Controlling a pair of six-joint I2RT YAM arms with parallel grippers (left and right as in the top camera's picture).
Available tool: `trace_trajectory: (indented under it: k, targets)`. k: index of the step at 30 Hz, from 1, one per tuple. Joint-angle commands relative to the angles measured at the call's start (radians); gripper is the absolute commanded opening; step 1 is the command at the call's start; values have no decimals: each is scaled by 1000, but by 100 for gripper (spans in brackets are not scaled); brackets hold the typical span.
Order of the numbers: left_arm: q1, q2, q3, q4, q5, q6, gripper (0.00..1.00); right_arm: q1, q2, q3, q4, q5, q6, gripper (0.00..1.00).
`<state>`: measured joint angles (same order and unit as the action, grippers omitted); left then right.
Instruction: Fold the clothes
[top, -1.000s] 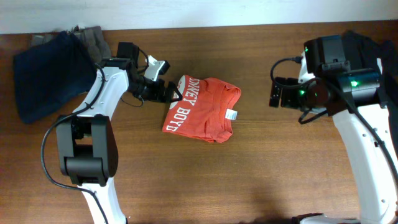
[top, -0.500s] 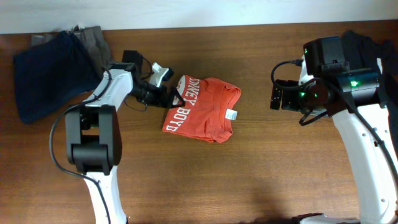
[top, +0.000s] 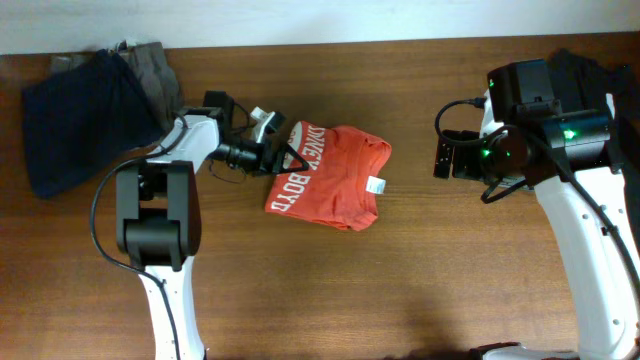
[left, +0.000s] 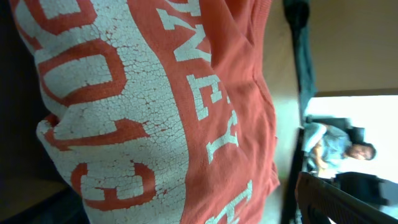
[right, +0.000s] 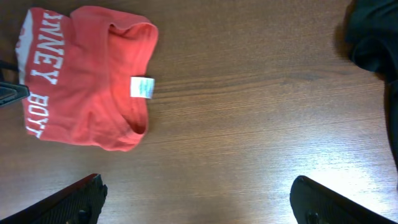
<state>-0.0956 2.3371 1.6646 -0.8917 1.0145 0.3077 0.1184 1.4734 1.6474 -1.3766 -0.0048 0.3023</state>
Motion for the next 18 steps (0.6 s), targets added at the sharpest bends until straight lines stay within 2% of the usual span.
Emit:
trace_trajectory:
  k: [1,3,9,10,11,12,18]
  targets:
    - [-54,77,-13,-2,-23,-152,99,5,-5,0,-1,-8,-7,99]
    - [-72,77,-13,14,-24,-245,99,5,-5,0,-1,-11,-7,99]
    - [-103,77,-13,54,-53,-248,99,5,-5,0,-4,-11,-7,99]
    - [-110,77,-13,63,-53,-248,96,5,-5,0,-5,-11,-7,99]
    - [-124,77,-13,76,-53,-248,78,5,-5,0,-5,-11,-7,99]
    - [-129,77,-13,81,-53,-249,72,5,-5,0,-5,-11,-7,99]
    - [-167,77,-13,108,-53,-274,68,5,-3,-8,7,-9,-6,99]
